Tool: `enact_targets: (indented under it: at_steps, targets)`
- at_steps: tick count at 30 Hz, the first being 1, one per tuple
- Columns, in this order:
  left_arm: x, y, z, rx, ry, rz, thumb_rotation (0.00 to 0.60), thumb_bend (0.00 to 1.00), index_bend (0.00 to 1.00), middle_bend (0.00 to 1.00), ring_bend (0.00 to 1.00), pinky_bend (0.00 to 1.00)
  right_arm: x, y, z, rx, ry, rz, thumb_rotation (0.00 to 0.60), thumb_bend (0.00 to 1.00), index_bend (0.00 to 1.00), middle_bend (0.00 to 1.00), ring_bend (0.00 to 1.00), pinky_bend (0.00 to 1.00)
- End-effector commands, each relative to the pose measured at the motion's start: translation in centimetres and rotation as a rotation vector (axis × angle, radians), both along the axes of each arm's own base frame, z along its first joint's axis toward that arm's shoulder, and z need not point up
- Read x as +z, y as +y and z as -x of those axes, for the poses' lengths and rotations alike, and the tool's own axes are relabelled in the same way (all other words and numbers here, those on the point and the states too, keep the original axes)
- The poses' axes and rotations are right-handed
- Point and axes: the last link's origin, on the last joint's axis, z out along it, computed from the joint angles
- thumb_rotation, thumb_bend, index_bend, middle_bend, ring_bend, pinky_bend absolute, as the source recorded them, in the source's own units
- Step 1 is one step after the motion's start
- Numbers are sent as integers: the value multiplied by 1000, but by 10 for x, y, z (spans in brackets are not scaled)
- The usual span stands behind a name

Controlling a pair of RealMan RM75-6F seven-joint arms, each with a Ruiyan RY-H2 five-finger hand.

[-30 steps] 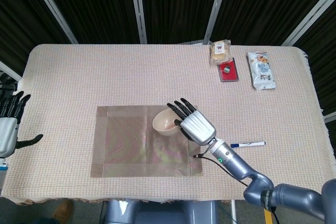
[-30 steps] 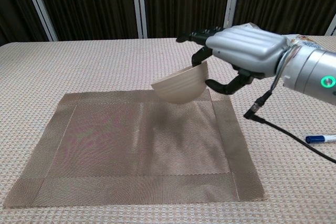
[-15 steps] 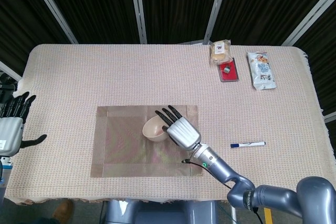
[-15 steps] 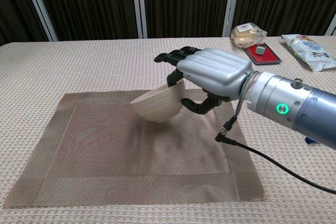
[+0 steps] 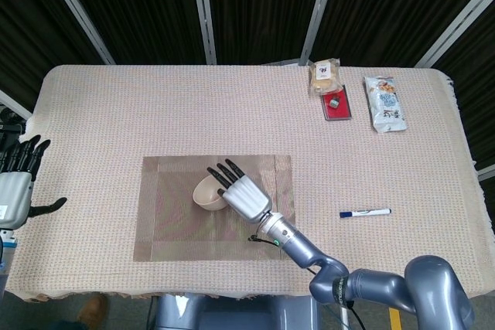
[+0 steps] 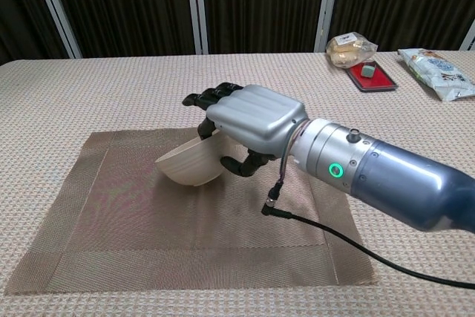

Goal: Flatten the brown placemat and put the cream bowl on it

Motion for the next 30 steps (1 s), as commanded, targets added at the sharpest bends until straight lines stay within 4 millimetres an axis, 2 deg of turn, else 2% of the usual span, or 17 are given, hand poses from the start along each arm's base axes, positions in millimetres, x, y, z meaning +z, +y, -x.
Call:
enact_targets:
  at_steps: [1,2,3,4,6,14,20,21,23,26,30]
  targets:
    - [0,0,0,1,-1,0,600,0,0,0,0,0,-1,2,0,1,1,-6,600,252,440,0,0,0]
    - [0,0,0,0,-1,0,600,0,0,0,0,0,0,3,1,1,2,-6,600,171,191,0,0,0]
    - [0,0,0,0,-2,1,600,0,0,0,0,0,1,3,2,2,7,-3,600,119,61,0,0,0]
    - [0,0,1,1,-1,4,600,0,0,0,0,0,3,4,5,2,16,2,600,51,0,0,0,0]
    - [-1,0,1,1,0,8,600,0,0,0,0,0,7,6,9,-2,27,4,600,0,0,0,0,0]
    - [-5,-2,-3,-7,4,21,600,0,0,0,0,0,41,16,34,3,64,15,600,0,8,0,0,0]
    - [-8,-4,-2,-7,17,25,600,0,0,0,0,0,106,26,70,104,116,119,600,0,18,0,0,0]
    - [-8,-4,-2,-8,19,24,600,0,0,0,0,0,112,27,74,110,120,129,600,0,19,0,0,0]
    - [-8,-5,-2,-13,31,16,600,0,0,0,0,0,143,28,96,116,145,210,600,0,15,0,0,0]
    - [-8,-9,-2,-21,54,0,600,0,0,0,0,0,175,35,121,49,97,272,600,0,1,0,0,0]
    - [-9,-16,-2,-43,112,-52,600,0,0,0,0,0,214,50,155,-164,-72,313,600,0,0,0,0,0]
